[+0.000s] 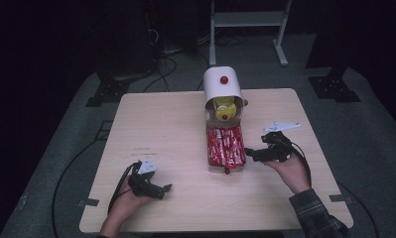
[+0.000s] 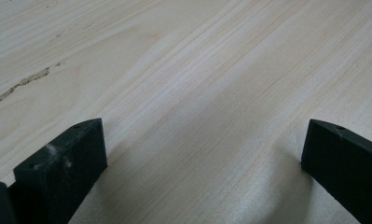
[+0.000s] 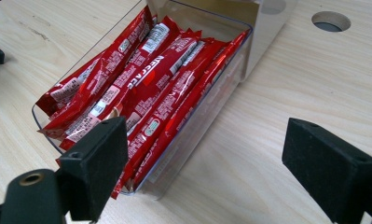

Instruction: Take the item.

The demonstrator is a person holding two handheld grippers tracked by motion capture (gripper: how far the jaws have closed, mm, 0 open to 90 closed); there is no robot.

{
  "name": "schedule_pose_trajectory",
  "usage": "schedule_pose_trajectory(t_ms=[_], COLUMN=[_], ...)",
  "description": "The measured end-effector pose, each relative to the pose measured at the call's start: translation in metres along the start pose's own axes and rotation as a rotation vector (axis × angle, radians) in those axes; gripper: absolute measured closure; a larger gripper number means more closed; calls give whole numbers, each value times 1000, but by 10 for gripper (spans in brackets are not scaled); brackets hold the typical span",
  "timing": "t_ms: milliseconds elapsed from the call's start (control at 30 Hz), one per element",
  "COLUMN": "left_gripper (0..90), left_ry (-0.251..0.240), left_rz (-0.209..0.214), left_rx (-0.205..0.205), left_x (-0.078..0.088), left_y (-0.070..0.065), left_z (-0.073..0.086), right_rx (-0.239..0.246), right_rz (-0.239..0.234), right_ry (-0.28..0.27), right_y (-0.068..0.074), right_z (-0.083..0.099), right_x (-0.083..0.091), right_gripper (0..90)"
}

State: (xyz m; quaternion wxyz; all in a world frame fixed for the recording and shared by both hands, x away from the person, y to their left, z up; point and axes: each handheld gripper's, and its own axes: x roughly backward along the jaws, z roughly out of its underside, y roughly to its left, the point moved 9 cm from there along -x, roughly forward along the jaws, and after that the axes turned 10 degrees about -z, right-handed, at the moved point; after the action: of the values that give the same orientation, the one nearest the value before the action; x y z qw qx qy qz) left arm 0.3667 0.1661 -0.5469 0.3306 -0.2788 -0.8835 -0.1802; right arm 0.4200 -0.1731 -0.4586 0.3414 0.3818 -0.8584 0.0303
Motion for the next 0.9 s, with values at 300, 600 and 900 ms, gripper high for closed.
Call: schedule_pose_trajectory(t_ms=[300, 600, 900], left_gripper=[0, 0, 0], left_ry=[0, 3, 3], left_rz=[0, 1, 1], left_rx=[0, -5, -6], left_x=[0, 0, 0], left_y=[0, 0, 0], left_z=[0, 0, 1], right_rx=[33, 51, 74], right_rz=[-11, -28, -55], right_ry=[5, 13, 16], right_y=[10, 19, 27], right_z=[-8, -14, -18], right_x=[-8, -16, -24], right_gripper=[187, 281, 401])
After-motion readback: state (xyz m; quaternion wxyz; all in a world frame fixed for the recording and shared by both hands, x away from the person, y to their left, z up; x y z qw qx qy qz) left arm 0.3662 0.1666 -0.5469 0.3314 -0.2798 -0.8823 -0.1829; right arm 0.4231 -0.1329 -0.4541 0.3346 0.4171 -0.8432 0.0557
